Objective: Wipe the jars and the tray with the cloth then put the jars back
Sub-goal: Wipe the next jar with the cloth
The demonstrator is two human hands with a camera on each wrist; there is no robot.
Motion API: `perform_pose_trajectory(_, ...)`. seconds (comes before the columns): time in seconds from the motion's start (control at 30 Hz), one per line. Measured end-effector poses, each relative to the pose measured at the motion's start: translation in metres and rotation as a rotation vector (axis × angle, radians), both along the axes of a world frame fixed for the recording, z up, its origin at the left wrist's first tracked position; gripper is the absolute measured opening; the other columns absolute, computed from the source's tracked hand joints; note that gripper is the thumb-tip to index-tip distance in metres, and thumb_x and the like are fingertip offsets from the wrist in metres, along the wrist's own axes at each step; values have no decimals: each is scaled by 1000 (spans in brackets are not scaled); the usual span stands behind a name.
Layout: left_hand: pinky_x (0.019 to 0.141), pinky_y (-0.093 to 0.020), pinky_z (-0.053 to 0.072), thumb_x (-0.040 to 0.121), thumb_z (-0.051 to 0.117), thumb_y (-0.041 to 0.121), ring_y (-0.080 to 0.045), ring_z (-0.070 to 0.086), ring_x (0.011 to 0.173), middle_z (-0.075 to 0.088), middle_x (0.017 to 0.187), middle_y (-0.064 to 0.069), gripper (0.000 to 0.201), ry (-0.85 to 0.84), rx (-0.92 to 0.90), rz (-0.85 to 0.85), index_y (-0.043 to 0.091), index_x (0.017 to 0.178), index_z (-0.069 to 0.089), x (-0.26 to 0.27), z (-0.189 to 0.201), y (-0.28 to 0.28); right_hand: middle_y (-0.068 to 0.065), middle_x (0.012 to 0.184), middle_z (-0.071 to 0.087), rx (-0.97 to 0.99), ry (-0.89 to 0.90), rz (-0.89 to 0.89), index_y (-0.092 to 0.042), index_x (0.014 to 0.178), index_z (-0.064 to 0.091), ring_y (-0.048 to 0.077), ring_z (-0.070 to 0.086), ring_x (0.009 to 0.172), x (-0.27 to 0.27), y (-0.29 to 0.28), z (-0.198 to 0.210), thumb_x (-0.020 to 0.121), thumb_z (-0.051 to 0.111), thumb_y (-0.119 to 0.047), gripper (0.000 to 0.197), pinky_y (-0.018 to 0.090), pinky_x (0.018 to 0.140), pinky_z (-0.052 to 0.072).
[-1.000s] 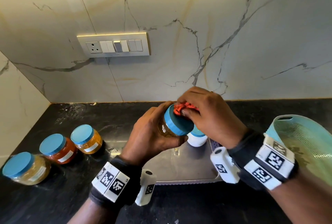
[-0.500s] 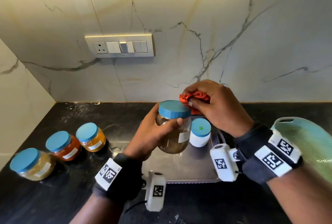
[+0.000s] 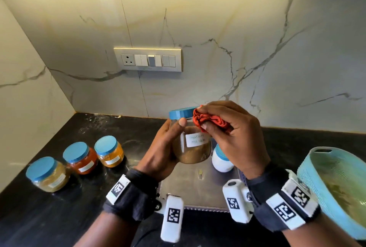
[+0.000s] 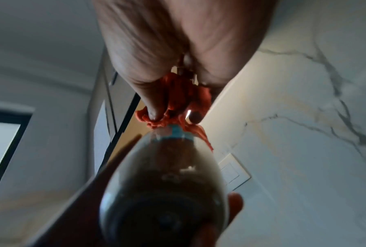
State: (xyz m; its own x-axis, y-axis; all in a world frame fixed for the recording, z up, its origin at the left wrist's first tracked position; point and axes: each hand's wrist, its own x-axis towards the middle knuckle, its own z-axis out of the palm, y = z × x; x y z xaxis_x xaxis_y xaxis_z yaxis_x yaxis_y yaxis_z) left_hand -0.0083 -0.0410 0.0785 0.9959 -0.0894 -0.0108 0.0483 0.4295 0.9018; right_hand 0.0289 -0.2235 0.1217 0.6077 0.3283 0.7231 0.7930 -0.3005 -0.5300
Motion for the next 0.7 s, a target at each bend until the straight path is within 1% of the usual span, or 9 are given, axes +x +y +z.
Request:
perform_pose_trajectory(0.07,97,-57,57,82,80,59,-44,66,116,65,130,-31,86,-46,42,43,-2,138,56,0,2,-3,2,111,71,-61,-80,-58,-10,114,75,16,67,105,1,1,1,88,73,-14,26,34,92,55)
perform_pose_trajectory(0.13,91,-52,60,87,75,54,-41,68,109,67,124,-29,75,-60,41,87,-1,135,58,0,5,-6,4,112,68,-99,-102,-57,-11,113,75,17,65,105,-3,2,3,88,74,-9,26,32,93,54)
perform_pose_trajectory(0.2,80,-45,61,89,70,54,-36,67,102,65,120,-28,72,-31,-37,87,2,137,59,2,8,-4,4,114,65,-190,-144,-4,-13,112,75,20,63,107,-13,4,1,87,72,-6,27,32,95,52)
perform_pose_trajectory(0.23,80,-42,59,89,70,56,-36,65,101,63,121,-29,75,-21,-78,78,3,140,57,2,9,-2,5,116,64,-254,-184,20,-14,112,75,22,62,107,-19,4,-3,88,70,-6,26,33,95,51)
perform_pose_trajectory(0.33,97,-53,47,92,67,56,-44,56,115,55,132,-42,78,-14,-89,53,1,144,51,4,7,4,10,118,65,-376,-320,72,-13,111,75,26,62,108,-31,0,-17,93,66,-6,21,38,93,53)
perform_pose_trajectory(0.43,91,-50,54,87,73,58,-43,59,112,56,135,-40,84,2,-23,45,2,145,50,1,8,1,10,115,65,-295,-283,68,-12,112,75,26,63,105,-19,-2,-11,93,64,-7,23,37,93,53)
perform_pose_trajectory(0.57,91,-53,57,90,67,55,-55,59,120,57,137,-37,78,1,30,63,1,143,50,1,13,-7,8,111,65,-72,-110,14,-9,113,75,19,64,106,4,2,7,88,72,-6,26,34,94,53)
perform_pose_trajectory(0.63,85,-47,58,87,69,58,-47,63,111,61,133,-33,81,11,-2,79,5,146,52,2,19,-6,9,112,64,-100,-128,26,-10,113,75,20,63,107,-2,3,5,87,71,-5,27,33,95,52)
perform_pose_trajectory(0.7,92,-49,53,87,69,60,-44,59,113,60,132,-32,82,34,-63,88,9,148,50,4,21,-2,9,115,63,-229,-213,55,-13,112,75,24,61,107,-17,1,-5,88,69,-5,26,34,94,52)
